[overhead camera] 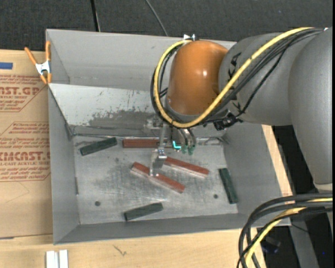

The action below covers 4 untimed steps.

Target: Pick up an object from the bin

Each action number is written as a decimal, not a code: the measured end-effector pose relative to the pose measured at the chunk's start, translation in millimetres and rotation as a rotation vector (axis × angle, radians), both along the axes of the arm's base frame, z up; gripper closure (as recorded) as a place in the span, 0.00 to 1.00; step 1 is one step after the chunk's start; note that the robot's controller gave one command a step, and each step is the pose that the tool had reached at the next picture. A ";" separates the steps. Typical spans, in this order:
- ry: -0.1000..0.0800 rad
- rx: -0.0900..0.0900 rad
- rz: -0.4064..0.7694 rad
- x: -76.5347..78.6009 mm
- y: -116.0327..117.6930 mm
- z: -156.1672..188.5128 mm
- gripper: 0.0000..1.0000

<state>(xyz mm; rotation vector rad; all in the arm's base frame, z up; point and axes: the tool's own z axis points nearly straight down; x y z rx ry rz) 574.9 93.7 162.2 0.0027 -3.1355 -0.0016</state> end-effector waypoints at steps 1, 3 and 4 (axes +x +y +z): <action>-0.007 0.001 -0.001 2.0 -0.4 4.1 0.00; 0.002 0.001 0.006 -49.0 -11.5 -89.9 1.00; -0.013 0.001 -0.047 -53.4 -17.7 82.6 1.00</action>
Offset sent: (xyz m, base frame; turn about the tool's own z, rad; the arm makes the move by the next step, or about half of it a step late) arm -0.0482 -0.0137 -0.0922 -0.0039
